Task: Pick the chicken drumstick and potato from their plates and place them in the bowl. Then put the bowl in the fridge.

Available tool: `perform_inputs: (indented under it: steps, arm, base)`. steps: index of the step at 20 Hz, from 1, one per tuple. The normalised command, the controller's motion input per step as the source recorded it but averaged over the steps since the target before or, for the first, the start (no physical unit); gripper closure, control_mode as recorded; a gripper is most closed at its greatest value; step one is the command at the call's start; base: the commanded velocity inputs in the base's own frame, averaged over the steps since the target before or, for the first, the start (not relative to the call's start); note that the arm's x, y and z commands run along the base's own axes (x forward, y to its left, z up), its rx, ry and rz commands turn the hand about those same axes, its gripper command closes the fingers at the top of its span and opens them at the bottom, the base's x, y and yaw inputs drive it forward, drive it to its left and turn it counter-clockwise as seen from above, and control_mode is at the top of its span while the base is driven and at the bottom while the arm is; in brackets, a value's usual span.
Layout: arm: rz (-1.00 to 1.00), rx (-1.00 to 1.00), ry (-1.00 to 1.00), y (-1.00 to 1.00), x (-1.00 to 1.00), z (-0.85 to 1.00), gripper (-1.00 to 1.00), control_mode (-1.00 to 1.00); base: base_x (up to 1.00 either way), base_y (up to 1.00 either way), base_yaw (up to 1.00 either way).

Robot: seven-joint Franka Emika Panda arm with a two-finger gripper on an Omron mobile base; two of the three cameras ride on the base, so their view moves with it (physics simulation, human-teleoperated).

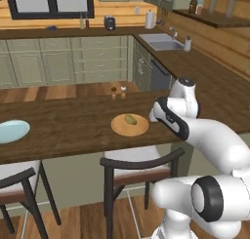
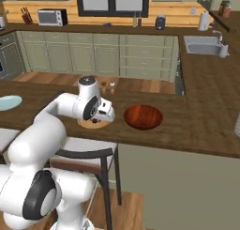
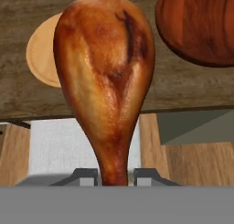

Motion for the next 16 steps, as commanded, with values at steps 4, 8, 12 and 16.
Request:
perform_inputs:
  steps: [4,8,12,16]
  arm:
    - [0.0,0.0,0.0,0.0,0.0,0.0,1.0,1.0]
    - [0.0,0.0,0.0,0.0,0.0,0.0,1.0,1.0]
    - [0.0,0.0,0.0,0.0,0.0,0.0,1.0,1.0]
    - [0.0,0.0,0.0,-0.37,0.43,0.0,1.0,-1.0]
  base:
    - [0.38,-0.45,0.0]
    - [0.38,-0.32,0.0]
    - [0.31,-0.13,0.0]
    - [0.1,-0.01,0.0]
